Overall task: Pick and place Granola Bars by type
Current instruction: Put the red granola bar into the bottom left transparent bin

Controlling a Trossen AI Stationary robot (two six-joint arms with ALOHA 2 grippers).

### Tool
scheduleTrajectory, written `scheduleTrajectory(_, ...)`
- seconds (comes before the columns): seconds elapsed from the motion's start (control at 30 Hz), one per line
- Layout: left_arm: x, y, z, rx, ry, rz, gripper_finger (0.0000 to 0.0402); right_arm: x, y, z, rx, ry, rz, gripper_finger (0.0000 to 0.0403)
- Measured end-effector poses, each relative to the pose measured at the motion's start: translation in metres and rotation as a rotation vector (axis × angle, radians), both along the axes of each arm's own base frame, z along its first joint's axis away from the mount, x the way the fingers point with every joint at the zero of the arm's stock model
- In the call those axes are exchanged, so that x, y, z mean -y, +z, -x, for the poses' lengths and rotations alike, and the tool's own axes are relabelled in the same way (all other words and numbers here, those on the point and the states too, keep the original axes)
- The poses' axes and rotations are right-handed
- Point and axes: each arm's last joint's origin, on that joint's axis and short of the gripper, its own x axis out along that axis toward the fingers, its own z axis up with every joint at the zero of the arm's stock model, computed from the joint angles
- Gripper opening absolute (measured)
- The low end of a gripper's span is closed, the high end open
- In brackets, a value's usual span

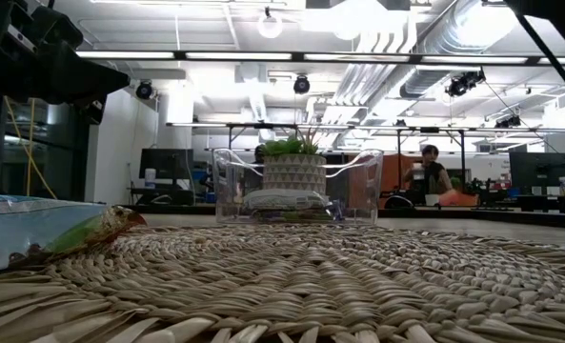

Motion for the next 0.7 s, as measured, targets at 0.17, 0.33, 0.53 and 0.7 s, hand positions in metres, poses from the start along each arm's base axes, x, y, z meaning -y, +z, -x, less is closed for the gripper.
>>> scheduleTrajectory(0.17,0.0,0.0,0.0,0.0,0.0,0.0,0.0001,0.0,-0.016,-0.004,-0.054,0.001,-0.013,0.0094)
scheduleTrajectory(0.33,0.0,0.0,0.0,0.0,0.0,0.0,0.0001,0.003,-0.032,-0.009,-0.102,-0.006,-0.037,0.0094)
scheduleTrajectory(0.53,0.0,0.0,0.0,0.0,0.0,0.0,0.0001,0.014,-0.053,-0.016,-0.181,-0.028,-0.094,0.0094)
scheduleTrajectory(0.7,0.0,0.0,0.0,0.0,0.0,0.0,0.0001,0.023,-0.073,-0.021,-0.282,0.003,-0.17,0.0094)
